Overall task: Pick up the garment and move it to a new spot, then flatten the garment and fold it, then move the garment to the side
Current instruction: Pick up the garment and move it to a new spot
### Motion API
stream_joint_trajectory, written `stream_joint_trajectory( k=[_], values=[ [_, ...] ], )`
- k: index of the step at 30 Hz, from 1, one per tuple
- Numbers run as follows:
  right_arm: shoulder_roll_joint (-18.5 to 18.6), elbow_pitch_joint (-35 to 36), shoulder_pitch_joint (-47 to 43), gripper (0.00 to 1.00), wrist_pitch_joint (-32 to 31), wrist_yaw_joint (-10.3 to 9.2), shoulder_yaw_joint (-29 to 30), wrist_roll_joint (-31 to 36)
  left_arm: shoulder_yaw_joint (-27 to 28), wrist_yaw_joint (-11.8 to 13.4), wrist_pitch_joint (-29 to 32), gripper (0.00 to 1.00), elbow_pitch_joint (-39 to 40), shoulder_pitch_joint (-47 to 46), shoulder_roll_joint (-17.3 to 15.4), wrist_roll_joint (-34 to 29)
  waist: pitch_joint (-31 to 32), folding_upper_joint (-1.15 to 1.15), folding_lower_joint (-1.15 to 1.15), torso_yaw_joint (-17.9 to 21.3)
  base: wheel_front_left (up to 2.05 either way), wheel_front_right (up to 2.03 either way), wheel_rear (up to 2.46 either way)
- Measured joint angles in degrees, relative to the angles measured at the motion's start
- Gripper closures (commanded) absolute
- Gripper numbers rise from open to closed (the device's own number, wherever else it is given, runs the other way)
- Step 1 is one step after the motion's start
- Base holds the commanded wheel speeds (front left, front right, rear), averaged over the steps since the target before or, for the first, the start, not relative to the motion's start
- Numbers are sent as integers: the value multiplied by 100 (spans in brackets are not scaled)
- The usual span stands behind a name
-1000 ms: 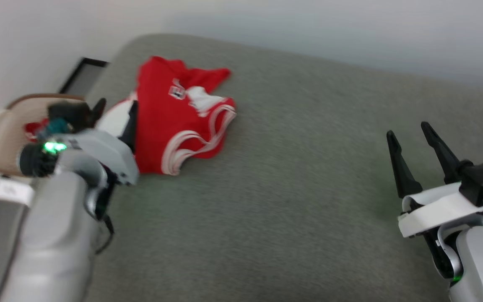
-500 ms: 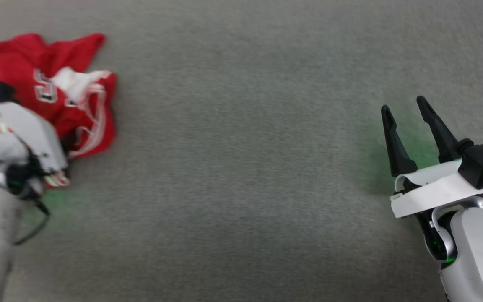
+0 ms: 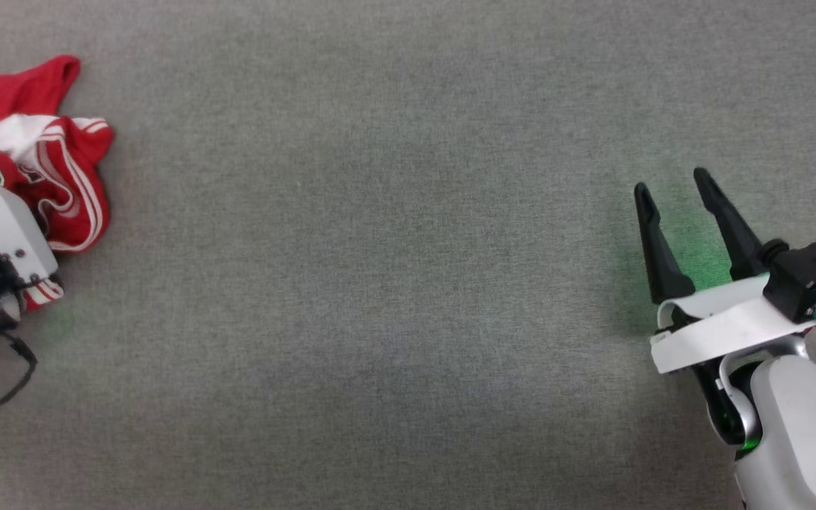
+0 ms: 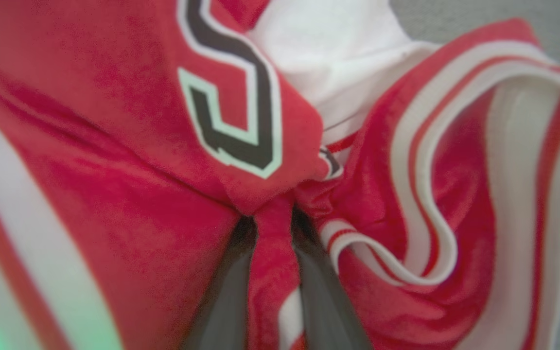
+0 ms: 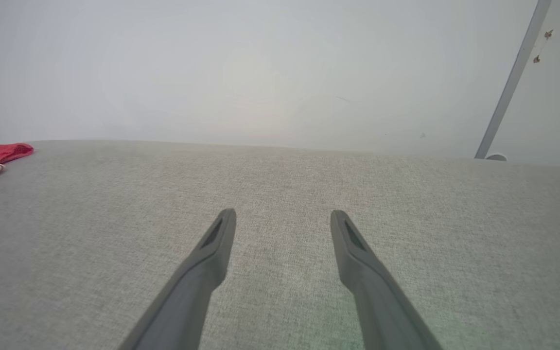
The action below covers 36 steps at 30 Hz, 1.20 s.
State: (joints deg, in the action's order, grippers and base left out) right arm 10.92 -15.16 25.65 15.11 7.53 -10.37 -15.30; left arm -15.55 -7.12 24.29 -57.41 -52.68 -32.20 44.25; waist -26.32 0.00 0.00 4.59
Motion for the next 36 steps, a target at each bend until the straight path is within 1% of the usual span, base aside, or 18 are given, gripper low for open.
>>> stream_joint_trajectory(
  k=[5,7,9,13,16,20,24,27,31,33,36],
  values=[
    [-67,-99,-159,0,1,0,-8,18,-315,7,-758,100,183,81,14,-149,272,0,0,-8,0,0,0],
    [-92,-137,-241,0,0,0,-5,18,-476,-3,-1006,100,363,75,134,-169,428,0,0,-33,0,0,0],
    [-124,-156,-292,0,0,0,9,18,-645,-44,-1192,100,586,85,301,-169,602,0,0,-71,0,0,0],
    [-231,-157,-399,0,0,0,91,16,-999,-34,-1332,100,1251,66,235,-33,926,0,0,-112,0,0,0],
    [-289,-131,-509,0,1,0,200,1,-1376,-35,-1285,100,1907,76,341,110,1111,0,0,-76,0,0,0],
    [-378,-68,-667,0,0,0,376,-34,-1861,-35,-1051,100,2715,71,392,194,1216,0,0,97,0,0,0],
    [-438,7,-751,0,0,0,552,-89,-2288,-35,-733,100,3405,10,604,354,1222,0,0,334,0,0,0],
    [-509,92,-761,0,1,0,701,-143,-2635,-35,-532,100,3775,3,835,500,1181,0,0,551,0,0,0],
    [-584,182,-779,0,0,0,902,-187,-3230,-35,-320,100,3875,-177,1262,623,1102,0,0,850,0,0,0],
    [-621,205,-777,0,0,0,980,-210,-3511,-35,-291,100,3788,-293,1414,679,1054,0,0,1012,0,0,0],
    [-679,220,-772,0,1,0,1087,-246,-3946,-35,-254,100,3576,-377,1586,1024,972,0,0,1264,0,0,0]
  ],
)
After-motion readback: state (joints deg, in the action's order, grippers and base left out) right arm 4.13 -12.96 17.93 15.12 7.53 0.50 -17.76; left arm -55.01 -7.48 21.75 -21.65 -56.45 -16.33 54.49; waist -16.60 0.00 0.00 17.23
